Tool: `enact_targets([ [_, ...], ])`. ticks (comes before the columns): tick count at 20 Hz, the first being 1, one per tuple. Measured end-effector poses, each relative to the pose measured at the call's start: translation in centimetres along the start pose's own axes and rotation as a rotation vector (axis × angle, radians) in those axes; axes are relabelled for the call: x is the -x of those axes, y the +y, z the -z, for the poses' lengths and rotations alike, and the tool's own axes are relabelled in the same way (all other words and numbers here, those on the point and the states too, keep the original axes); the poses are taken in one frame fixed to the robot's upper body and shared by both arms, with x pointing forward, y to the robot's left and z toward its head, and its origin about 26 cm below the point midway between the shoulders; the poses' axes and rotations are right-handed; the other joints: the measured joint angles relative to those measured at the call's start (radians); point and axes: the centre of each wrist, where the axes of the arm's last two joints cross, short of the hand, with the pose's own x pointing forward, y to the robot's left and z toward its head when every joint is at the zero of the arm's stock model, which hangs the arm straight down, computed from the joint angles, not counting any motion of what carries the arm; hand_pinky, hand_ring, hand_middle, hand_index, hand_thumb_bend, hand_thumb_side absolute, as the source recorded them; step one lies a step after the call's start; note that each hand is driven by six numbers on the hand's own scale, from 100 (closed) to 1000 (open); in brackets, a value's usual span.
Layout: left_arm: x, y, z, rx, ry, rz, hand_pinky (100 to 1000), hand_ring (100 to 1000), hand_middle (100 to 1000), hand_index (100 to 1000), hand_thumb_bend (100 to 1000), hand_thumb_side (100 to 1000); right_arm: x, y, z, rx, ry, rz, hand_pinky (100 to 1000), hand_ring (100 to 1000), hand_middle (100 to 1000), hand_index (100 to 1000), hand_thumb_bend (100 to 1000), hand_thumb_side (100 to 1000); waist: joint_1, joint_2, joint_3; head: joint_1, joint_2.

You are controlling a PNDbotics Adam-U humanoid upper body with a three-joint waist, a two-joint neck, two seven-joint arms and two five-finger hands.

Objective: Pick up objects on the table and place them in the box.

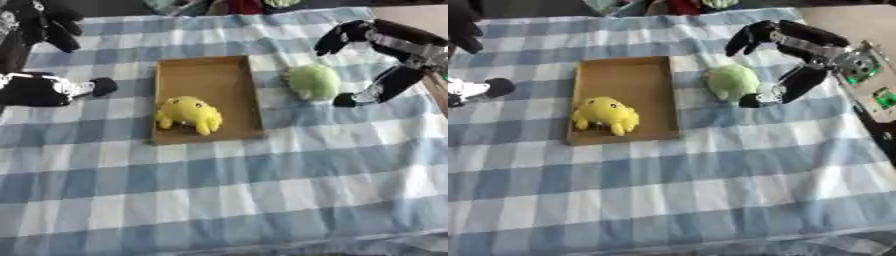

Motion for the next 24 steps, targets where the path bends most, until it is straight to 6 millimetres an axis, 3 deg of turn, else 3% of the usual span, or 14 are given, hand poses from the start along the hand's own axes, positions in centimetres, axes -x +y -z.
enact_targets([
  [11,0.5,-0.3,-0.5,-0.009,0.020,-0.021,580,544,547,717,837,211,2.5,1.9,1.2,0.006,0.089,0.013,729,817,766,781,517,508,0.000,-0.003,0.008,-0.004,0.000],
  [24,0.8,-0.3,-0.7,-0.022,0.032,-0.028,579,543,546,716,835,207,4.6,3.7,0.1,0.001,0.198,0.001,720,790,737,765,498,513,0.000,-0.004,0.012,-0.004,0.000],
])
